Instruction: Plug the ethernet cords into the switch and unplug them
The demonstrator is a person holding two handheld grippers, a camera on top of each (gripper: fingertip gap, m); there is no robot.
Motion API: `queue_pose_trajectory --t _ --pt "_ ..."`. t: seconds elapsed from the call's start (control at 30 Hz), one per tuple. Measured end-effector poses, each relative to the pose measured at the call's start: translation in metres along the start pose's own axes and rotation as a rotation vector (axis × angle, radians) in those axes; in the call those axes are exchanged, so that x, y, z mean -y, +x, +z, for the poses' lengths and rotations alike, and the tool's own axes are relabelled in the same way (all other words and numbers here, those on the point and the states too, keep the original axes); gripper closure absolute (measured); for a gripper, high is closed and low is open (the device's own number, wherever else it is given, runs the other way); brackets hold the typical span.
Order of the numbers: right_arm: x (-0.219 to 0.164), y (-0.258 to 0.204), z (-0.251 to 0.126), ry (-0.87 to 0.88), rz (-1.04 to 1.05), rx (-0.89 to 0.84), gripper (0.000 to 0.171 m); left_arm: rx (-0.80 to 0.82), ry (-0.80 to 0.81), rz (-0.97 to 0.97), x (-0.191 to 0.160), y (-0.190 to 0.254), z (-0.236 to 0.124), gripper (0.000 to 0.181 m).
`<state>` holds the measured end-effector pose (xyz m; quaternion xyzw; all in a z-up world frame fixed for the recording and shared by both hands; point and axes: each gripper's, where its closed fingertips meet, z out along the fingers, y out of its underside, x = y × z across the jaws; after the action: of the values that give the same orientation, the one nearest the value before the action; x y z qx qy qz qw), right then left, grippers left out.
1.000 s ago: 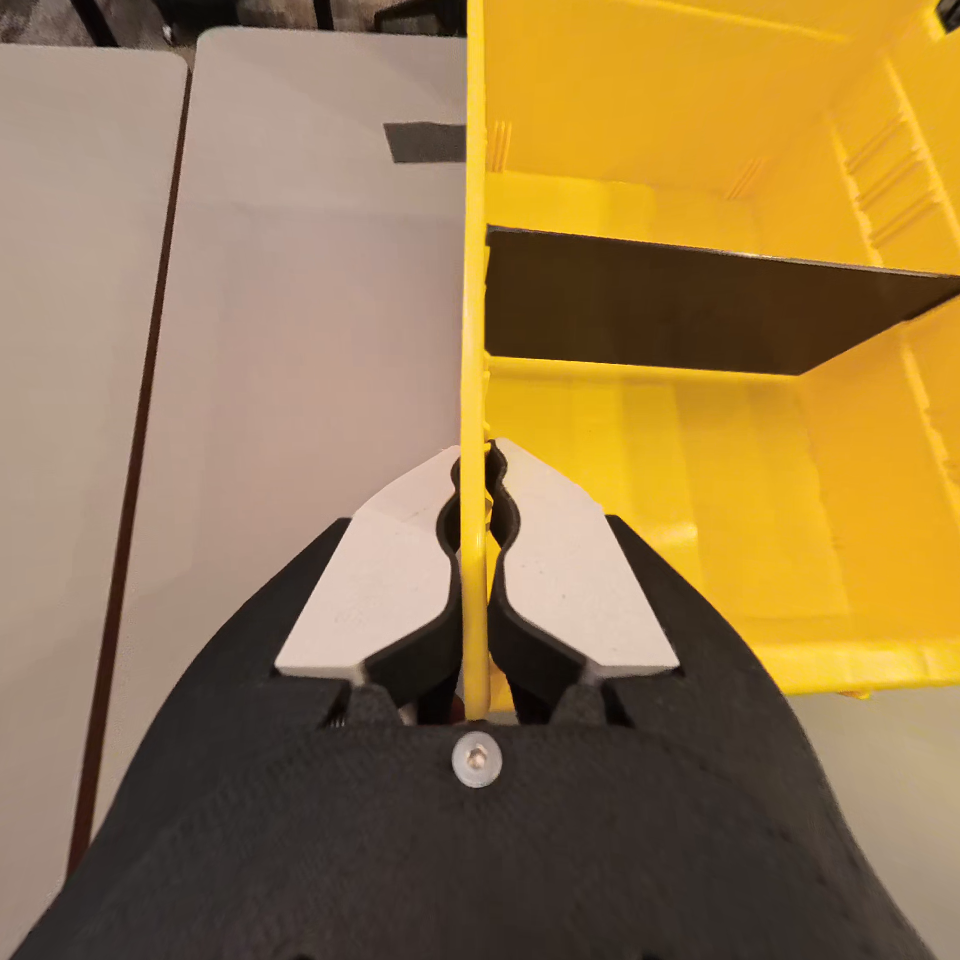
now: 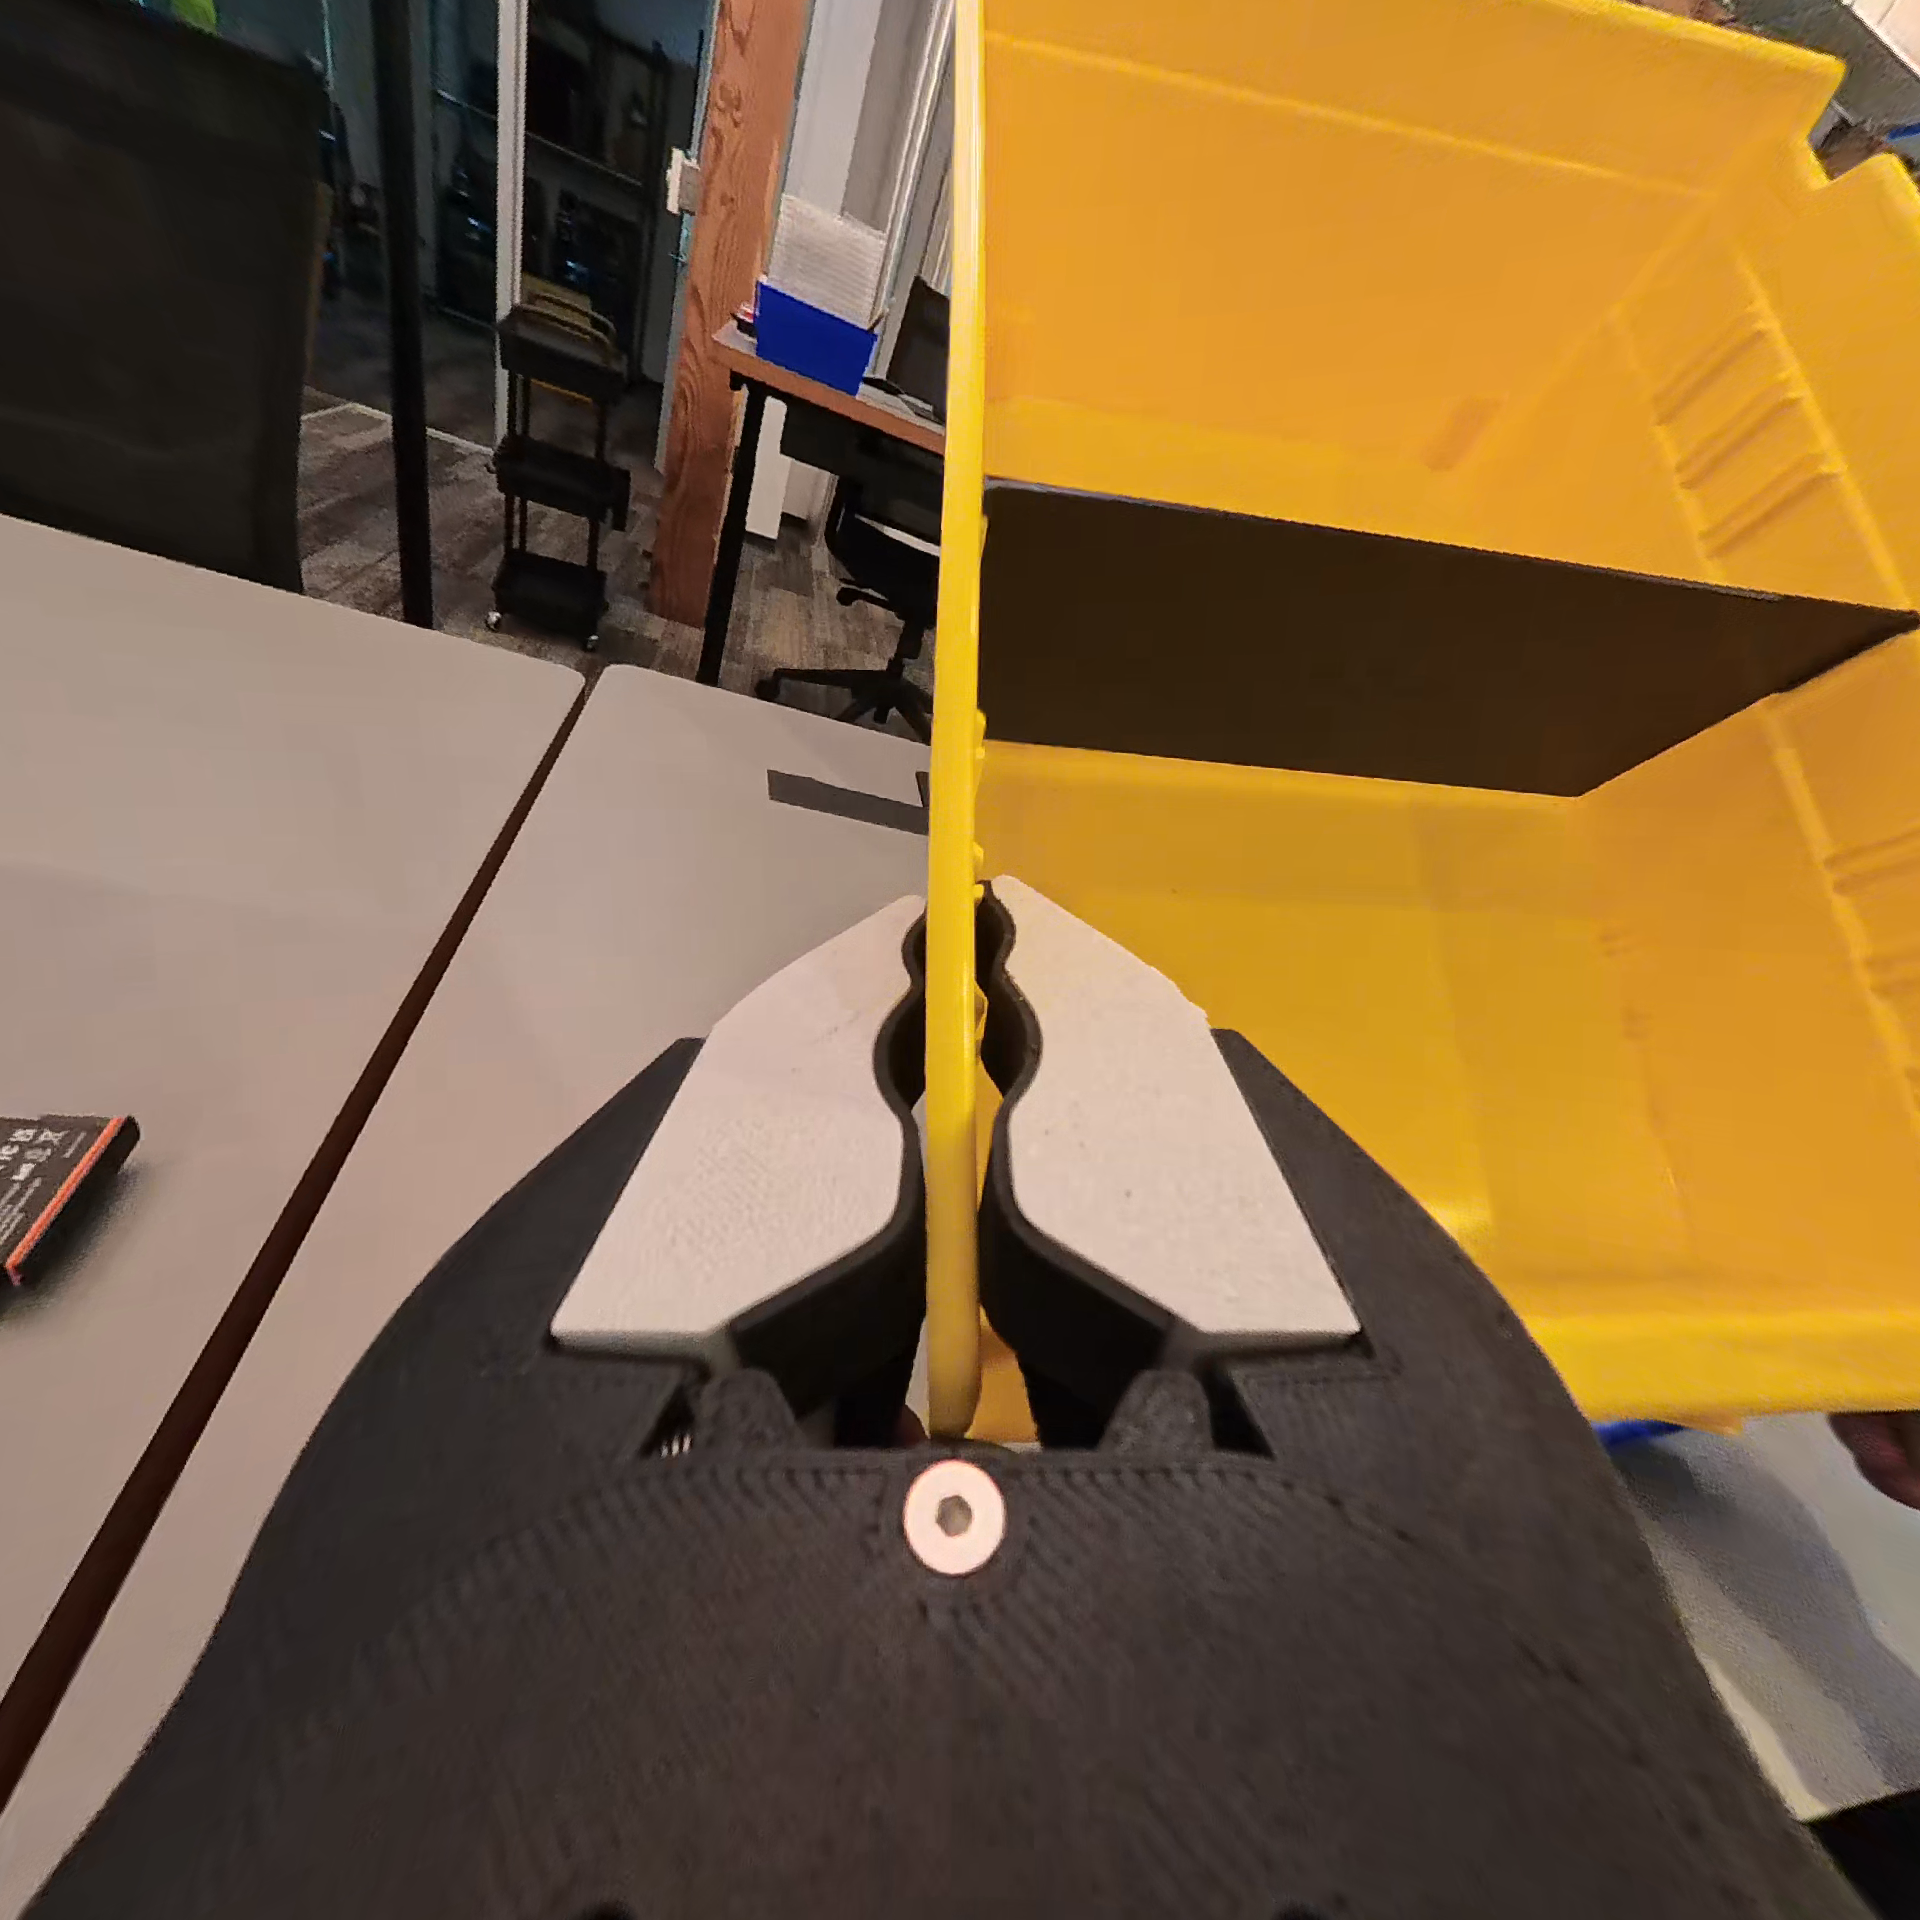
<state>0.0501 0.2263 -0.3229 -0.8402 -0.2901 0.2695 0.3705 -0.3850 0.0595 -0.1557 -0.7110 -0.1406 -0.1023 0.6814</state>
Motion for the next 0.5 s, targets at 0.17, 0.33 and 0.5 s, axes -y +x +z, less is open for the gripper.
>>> queue_pose_trajectory --t 0.17,0.33,0.5 --pt "0.02 -0.058 0.048 0.023 -0.005 0.064 0.117 -0.022 0.016 -0.034 0.005 0.008 0.001 0.176" --pt "0.037 -0.123 0.092 0.024 0.01 0.174 0.106 -0.044 0.026 -0.023 0.01 0.017 -0.001 0.176" --pt "0.048 -0.169 0.111 0.034 0.008 0.307 0.095 -0.067 0.031 -0.006 0.018 0.031 -0.001 0.176"
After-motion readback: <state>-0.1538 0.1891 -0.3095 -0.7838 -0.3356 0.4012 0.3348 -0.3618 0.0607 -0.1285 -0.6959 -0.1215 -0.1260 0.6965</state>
